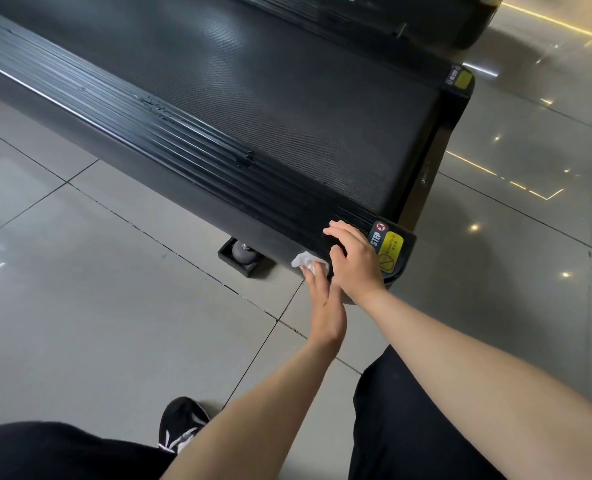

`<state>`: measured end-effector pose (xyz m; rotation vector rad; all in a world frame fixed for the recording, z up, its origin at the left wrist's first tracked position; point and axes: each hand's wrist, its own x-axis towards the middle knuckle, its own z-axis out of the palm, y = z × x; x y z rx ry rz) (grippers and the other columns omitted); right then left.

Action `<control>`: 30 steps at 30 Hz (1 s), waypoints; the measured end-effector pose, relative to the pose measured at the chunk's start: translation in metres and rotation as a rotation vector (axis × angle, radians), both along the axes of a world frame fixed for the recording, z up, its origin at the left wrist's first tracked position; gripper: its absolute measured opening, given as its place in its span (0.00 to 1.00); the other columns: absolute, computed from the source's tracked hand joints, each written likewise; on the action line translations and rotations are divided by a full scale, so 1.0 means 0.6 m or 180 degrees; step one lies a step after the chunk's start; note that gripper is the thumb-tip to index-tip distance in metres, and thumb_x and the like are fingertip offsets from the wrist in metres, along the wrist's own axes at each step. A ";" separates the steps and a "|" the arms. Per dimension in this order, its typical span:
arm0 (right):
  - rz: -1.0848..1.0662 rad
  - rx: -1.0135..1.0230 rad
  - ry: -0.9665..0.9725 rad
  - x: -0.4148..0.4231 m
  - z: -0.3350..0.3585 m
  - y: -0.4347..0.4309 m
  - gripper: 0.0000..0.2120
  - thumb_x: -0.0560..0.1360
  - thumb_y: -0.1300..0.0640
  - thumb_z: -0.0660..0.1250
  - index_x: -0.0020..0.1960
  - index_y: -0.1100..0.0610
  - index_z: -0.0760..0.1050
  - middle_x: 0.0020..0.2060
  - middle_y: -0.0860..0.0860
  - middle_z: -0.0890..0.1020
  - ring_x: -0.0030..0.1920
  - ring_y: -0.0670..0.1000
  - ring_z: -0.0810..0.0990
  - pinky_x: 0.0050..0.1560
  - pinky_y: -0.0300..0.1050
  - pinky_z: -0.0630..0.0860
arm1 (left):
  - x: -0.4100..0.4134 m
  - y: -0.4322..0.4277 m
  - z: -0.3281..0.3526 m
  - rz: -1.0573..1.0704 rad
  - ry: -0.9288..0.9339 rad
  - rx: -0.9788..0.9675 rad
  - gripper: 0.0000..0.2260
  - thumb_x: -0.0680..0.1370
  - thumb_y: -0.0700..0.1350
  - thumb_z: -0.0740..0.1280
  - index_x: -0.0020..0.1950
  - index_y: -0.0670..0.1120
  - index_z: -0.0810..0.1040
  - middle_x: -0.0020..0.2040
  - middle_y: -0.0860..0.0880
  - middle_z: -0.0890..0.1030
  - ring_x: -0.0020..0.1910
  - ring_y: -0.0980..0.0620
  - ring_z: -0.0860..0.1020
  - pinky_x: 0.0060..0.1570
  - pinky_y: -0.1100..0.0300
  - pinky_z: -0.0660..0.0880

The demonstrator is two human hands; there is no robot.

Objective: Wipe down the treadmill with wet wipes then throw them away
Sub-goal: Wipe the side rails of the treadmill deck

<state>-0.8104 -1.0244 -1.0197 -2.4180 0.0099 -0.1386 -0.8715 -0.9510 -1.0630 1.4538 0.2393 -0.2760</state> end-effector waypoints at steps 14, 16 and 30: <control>0.0155 -0.0683 -0.0313 0.041 0.003 0.064 0.14 0.72 0.58 0.56 0.49 0.55 0.79 0.50 0.52 0.79 0.52 0.58 0.74 0.52 0.53 0.71 | 0.160 0.122 -0.047 0.1427 0.1510 -0.1098 0.22 0.80 0.62 0.56 0.54 0.46 0.77 0.50 0.48 0.82 0.54 0.48 0.78 0.57 0.58 0.72; 0.0131 -0.0740 -0.0382 0.041 -0.006 0.065 0.15 0.73 0.56 0.54 0.51 0.54 0.79 0.51 0.51 0.78 0.54 0.57 0.73 0.52 0.52 0.69 | 0.155 0.122 -0.058 0.1288 0.1602 -0.1066 0.20 0.81 0.63 0.54 0.50 0.50 0.77 0.45 0.52 0.80 0.50 0.49 0.78 0.51 0.57 0.72; -0.0493 0.0465 -0.0408 0.049 0.002 0.037 0.17 0.71 0.72 0.57 0.46 0.57 0.82 0.47 0.49 0.81 0.51 0.51 0.76 0.53 0.33 0.69 | 0.140 0.098 -0.005 0.1193 0.0433 -0.0266 0.23 0.83 0.56 0.50 0.78 0.58 0.56 0.80 0.58 0.58 0.80 0.53 0.55 0.78 0.52 0.52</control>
